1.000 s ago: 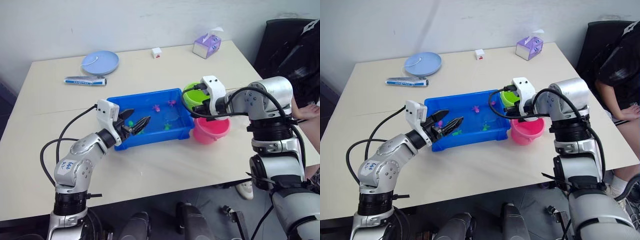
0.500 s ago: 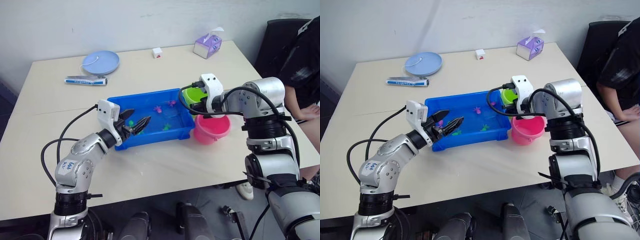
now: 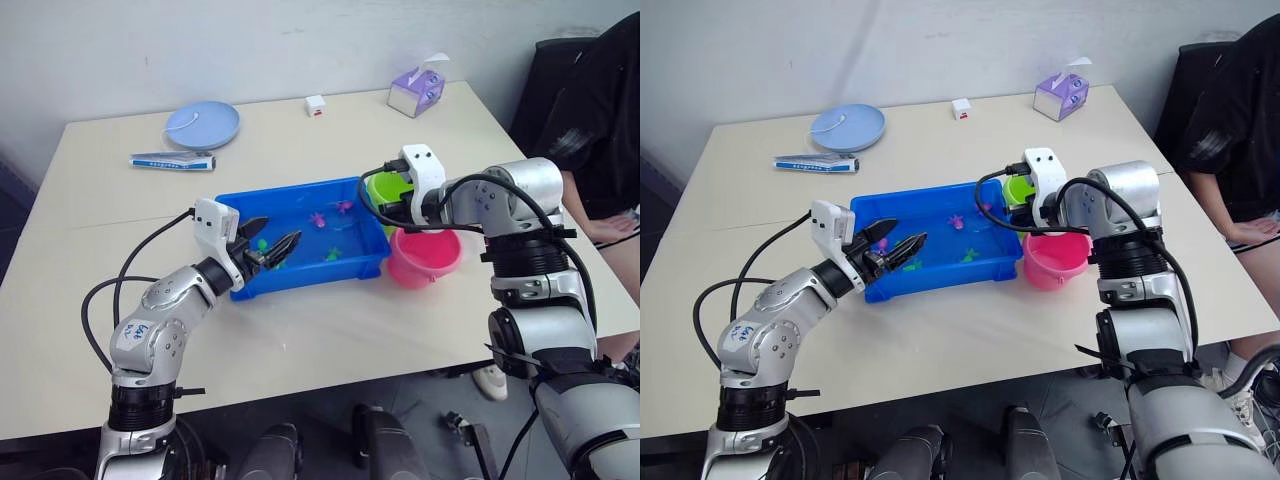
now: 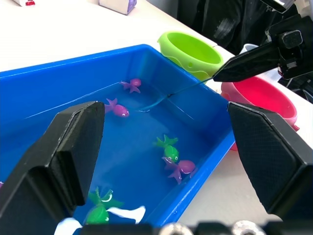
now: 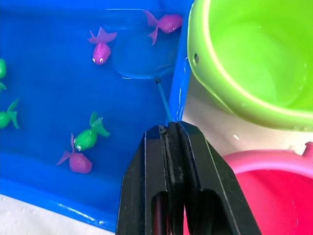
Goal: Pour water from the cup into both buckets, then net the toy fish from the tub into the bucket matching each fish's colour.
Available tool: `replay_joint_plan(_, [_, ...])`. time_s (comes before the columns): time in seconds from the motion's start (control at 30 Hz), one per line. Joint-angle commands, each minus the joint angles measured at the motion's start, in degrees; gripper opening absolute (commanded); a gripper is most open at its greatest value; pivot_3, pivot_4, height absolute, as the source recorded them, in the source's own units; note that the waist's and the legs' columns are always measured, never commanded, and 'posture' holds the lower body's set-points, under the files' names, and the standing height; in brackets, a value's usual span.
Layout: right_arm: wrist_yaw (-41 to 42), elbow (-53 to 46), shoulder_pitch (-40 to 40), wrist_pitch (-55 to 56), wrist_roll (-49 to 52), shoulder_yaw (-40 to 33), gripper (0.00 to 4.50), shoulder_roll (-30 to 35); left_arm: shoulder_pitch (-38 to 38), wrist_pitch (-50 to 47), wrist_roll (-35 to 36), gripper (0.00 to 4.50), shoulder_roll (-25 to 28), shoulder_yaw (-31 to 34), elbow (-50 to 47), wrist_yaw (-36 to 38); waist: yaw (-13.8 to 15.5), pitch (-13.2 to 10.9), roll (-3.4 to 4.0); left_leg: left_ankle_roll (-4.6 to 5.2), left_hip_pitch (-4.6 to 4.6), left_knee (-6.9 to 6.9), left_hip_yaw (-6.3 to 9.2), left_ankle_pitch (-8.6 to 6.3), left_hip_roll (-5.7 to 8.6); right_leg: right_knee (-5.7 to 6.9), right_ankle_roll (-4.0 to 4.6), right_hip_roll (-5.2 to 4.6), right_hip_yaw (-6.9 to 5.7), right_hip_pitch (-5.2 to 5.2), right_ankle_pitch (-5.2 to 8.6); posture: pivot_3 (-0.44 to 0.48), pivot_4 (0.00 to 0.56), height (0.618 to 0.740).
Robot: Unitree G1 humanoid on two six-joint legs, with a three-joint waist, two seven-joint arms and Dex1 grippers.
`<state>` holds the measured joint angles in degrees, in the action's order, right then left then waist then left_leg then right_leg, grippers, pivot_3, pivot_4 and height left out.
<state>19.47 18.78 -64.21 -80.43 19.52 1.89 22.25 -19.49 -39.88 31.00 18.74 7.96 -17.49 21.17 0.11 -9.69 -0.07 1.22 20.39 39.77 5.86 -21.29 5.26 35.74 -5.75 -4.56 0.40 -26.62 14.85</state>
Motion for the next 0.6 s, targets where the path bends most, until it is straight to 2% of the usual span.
replay_joint_plan(0.03, [-1.4,-0.3,-0.7,2.2,-2.4,-0.6,0.76,1.4,-0.2,1.4,-0.1,4.3,0.0,0.2,-1.2,0.0,0.0,0.0,0.0,0.0,0.0,0.0,0.0,0.0,0.0,0.0,0.0,0.0,0.0,0.0,0.0,0.0,0.15,0.74])
replay_joint_plan(0.3, [-1.0,-3.1,-0.1,5.2,-2.9,0.2,0.76,1.7,-0.5,1.6,-0.2,4.3,0.1,0.2,-0.9,0.1,-0.1,0.0,0.0,0.0,0.0,0.0,0.0,0.0,0.0,0.0,0.0,0.01,0.0,-0.01,0.0,0.0,0.15,0.74])
replay_joint_plan(0.6, [0.8,-11.7,3.1,4.4,-2.2,2.1,0.76,3.5,-0.7,1.9,-0.3,4.3,0.2,-0.4,-0.5,0.6,0.0,0.0,0.0,0.0,0.01,-0.01,0.01,0.0,-0.01,-0.02,0.0,0.0,0.0,-0.01,0.0,0.0,0.15,0.74])
